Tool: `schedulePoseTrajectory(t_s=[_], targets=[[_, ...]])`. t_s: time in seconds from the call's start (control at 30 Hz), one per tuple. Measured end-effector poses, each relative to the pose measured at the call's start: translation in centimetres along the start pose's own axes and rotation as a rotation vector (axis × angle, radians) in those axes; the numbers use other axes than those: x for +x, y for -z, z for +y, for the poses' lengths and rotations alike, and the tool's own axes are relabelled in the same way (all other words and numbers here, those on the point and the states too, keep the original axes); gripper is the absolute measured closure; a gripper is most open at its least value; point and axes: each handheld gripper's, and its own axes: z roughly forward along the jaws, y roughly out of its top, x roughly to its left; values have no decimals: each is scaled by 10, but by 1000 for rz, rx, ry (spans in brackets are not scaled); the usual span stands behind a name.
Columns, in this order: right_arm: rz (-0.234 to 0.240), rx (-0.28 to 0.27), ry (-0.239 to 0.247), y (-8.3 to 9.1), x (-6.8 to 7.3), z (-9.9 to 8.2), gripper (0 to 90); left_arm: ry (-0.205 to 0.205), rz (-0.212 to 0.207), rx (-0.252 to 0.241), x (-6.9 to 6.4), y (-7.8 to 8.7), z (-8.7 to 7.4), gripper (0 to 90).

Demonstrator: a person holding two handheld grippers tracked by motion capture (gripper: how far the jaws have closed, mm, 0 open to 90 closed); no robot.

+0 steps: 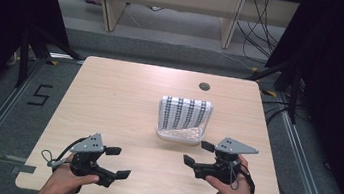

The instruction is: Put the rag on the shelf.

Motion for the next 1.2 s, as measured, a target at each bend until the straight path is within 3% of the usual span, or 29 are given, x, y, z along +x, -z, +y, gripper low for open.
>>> schedulePoseTrajectory(t_s=[0.1,0.2,0.27,0.3,0.33,0.4,0.47,0.6,0.63,0.67,0.7,0.73,0.8,0.87,0.97,1.0,1.03,1.1,1.2], targets=[[13,4,-32,1,3,-6,193,-7,24,20,0,0,-7,152],[7,-3,-10,1,2,-9,192,-2,18,22,0,-1,-11,152],[5,0,-34,2,4,-13,192,6,18,22,0,-3,-16,152],[-2,-6,-11,2,3,-14,192,3,12,25,1,-4,-18,152],[0,6,-49,3,6,-17,192,5,13,25,2,-5,-21,152],[10,15,-53,4,6,-21,191,7,15,36,2,-5,-25,152],[10,0,-18,2,4,-25,190,2,30,36,1,-6,-29,152],[23,39,-65,0,9,-37,189,0,45,43,-1,-9,-38,153],[17,55,-63,0,10,-39,188,-23,53,64,0,-8,-40,153],[37,47,-40,-3,7,-42,188,3,44,47,-2,-10,-41,153],[28,71,-72,-3,11,-47,187,-3,55,59,-2,-10,-42,153],[28,71,-72,-3,11,-47,187,-3,51,59,-3,-11,-44,153],[33,80,-47,-5,10,-51,185,-13,59,63,-5,-13,-48,153],[26,97,-58,-6,14,-54,181,-24,64,75,-8,-14,-51,153],[4,104,-36,-5,15,-58,165,-51,76,79,-12,-13,-54,153],[17,107,-33,-5,15,-59,163,-55,90,78,-13,-12,-55,153],[14,116,-69,-4,18,-62,161,-57,96,82,-14,-12,-56,153],[-15,130,-14,-3,16,-68,160,-69,110,75,-16,-12,-59,153],[-21,137,0,-2,16,-71,161,-66,121,95,-17,-11,-59,153]])
